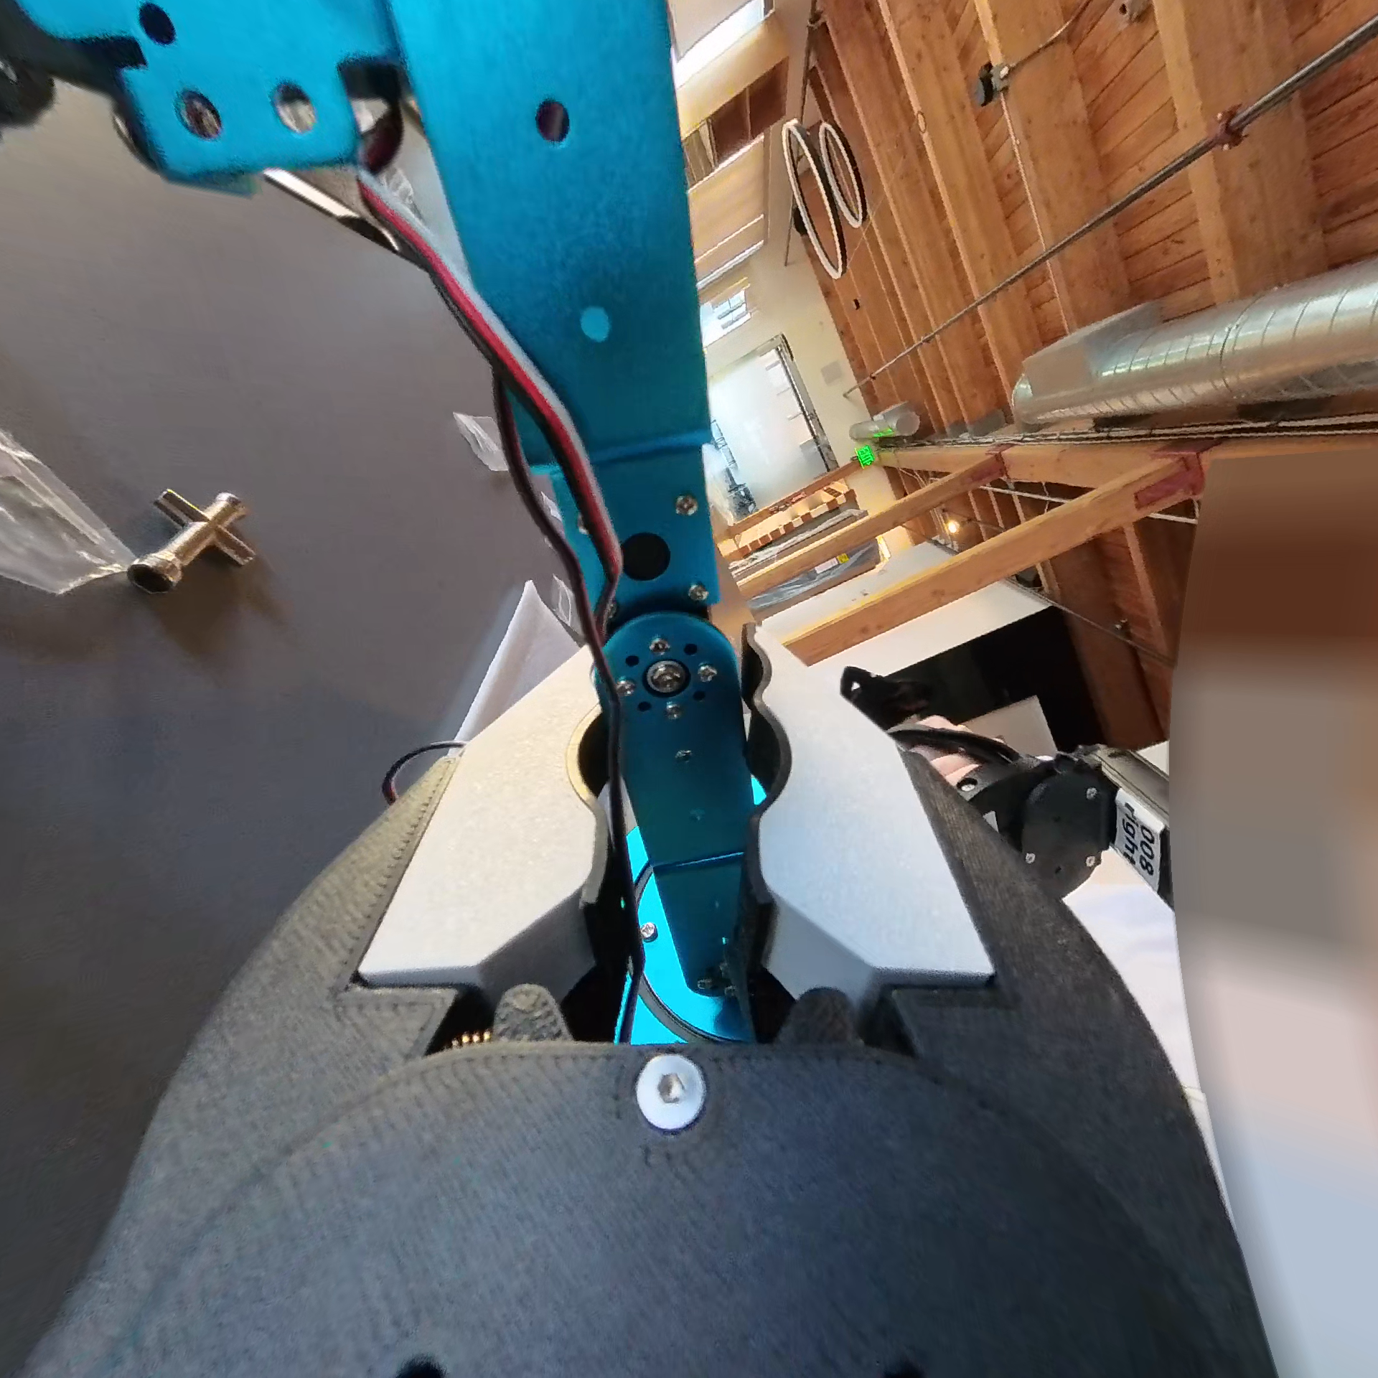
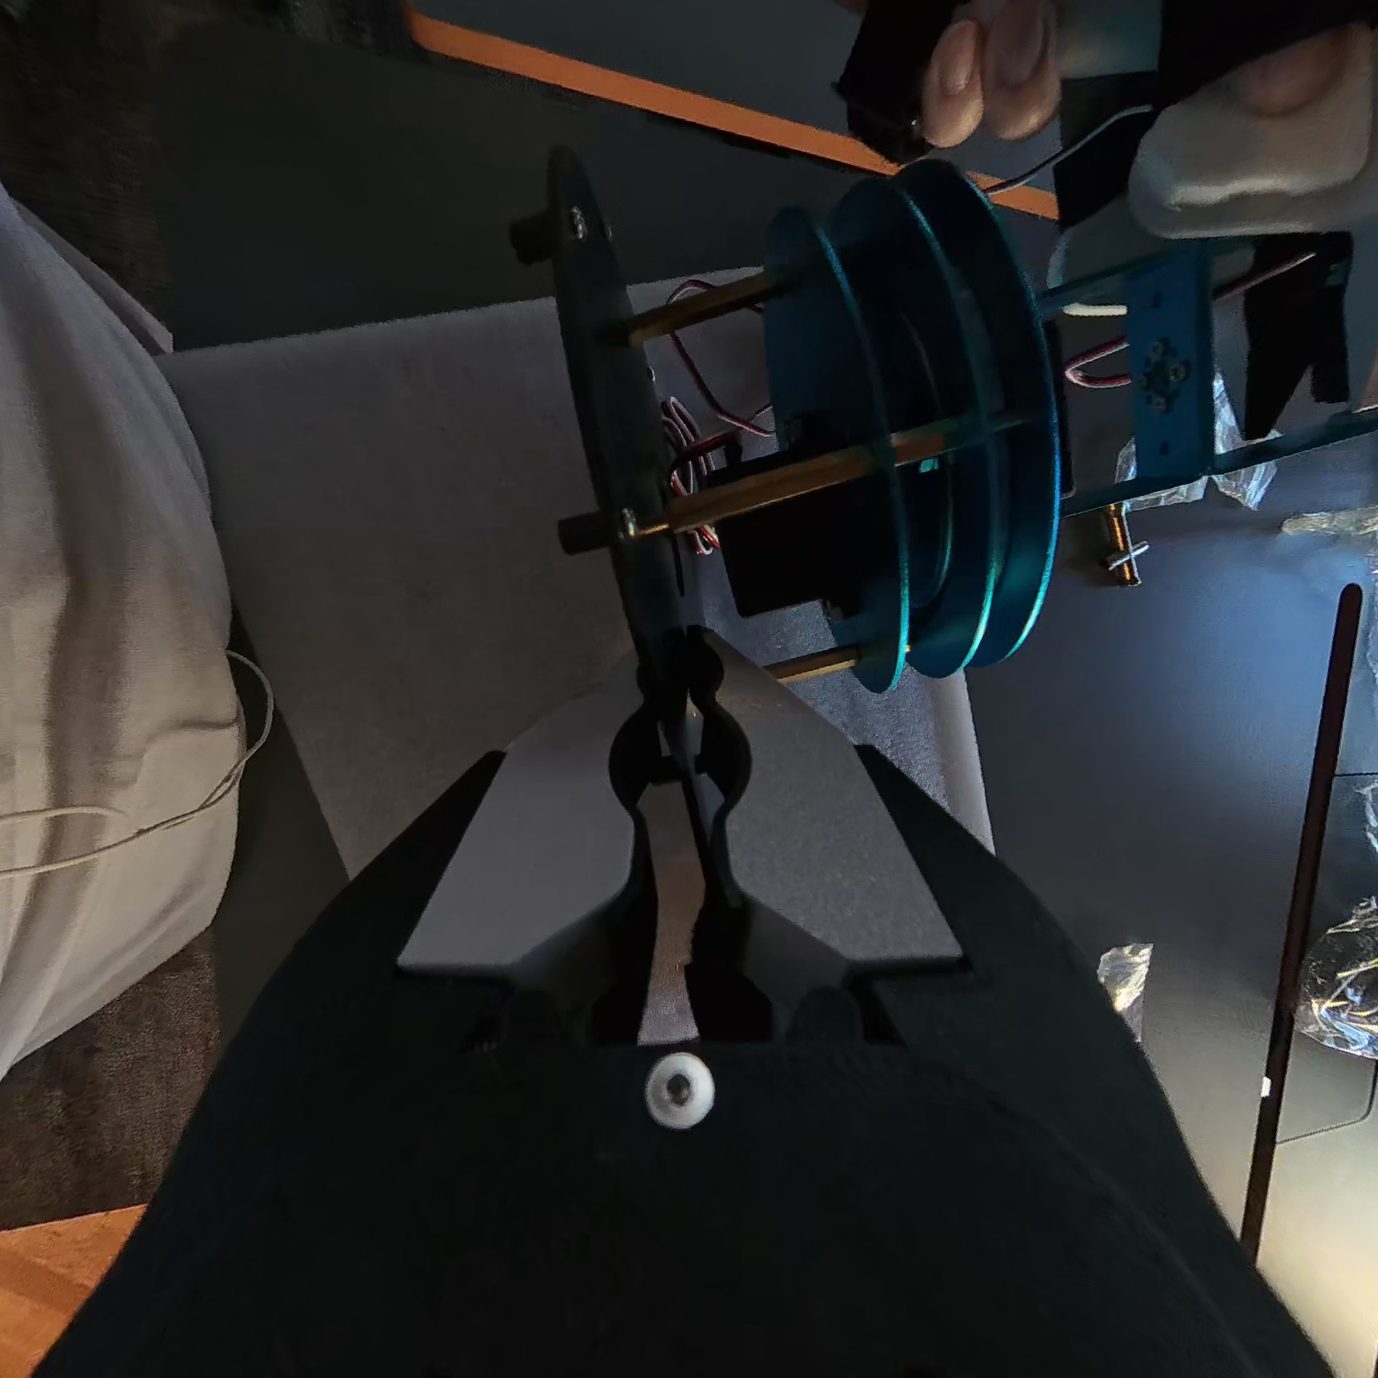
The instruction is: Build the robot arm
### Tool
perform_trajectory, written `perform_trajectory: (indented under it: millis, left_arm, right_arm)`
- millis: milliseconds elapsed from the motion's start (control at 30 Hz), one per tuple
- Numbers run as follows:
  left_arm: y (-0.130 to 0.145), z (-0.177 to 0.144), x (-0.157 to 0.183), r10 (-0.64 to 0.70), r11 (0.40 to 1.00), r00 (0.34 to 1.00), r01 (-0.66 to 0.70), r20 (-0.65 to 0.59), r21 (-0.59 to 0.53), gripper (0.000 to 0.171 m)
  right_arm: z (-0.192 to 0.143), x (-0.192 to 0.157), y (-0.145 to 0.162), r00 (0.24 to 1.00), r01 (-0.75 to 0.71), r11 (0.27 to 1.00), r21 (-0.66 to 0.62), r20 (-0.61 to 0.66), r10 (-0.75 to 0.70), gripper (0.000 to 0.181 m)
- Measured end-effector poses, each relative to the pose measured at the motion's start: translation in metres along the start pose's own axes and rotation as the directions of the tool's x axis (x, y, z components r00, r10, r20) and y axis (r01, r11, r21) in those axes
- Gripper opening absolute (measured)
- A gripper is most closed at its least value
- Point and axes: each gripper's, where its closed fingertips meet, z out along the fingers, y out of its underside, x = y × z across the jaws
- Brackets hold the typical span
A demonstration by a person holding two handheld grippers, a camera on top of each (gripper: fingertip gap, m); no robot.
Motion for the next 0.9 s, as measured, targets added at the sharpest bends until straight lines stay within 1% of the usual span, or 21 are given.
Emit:
perform_trajectory:
  millis: [233,333,400,500,667,767,900]
  left_arm:
    - [-0.0003,0.0012,0.0047,0.037,0.999,0.999,-0.037,-0.004,-0.024,0.029]
    - [-0.0005,0.0012,0.0040,0.028,0.999,1.000,-0.029,-0.008,-0.032,0.029]
    - [-0.0006,0.0012,0.0038,0.029,0.999,1.000,-0.029,-0.009,-0.039,0.029]
    - [-0.0004,0.0010,0.0040,0.008,0.999,1.000,-0.009,-0.008,-0.047,0.029]
    - [0.0044,0.0016,0.0041,-0.005,0.997,1.000,0.005,0.002,-0.081,0.029]
    - [0.0059,0.0019,0.0043,-0.006,0.996,1.000,0.007,0.004,-0.086,0.029]
    - [0.0087,0.0021,0.0046,-0.002,0.995,1.000,0.003,0.008,-0.101,0.028]
  right_arm:
    - [0.0000,0.0002,0.0000,0.999,-0.032,0.999,0.005,0.031,0.031,0.002]
    - [0.0001,0.0014,-0.0003,0.999,-0.027,1.000,0.004,0.033,0.027,0.002]
    - [0.0000,0.0026,-0.0006,1.000,0.001,1.000,0.001,0.020,-0.001,0.001]
    - [0.0001,0.0027,-0.0007,1.000,-0.001,1.000,-0.002,0.023,0.001,0.001]
    - [-0.0001,-0.0015,0.0001,0.997,0.076,0.997,0.004,-0.013,-0.076,0.000]
    - [-0.0001,-0.0028,0.0004,0.998,0.064,0.998,0.016,-0.023,-0.063,0.001]
    - [0.0002,-0.0054,0.0007,0.994,0.103,0.994,0.022,-0.047,-0.102,0.000]
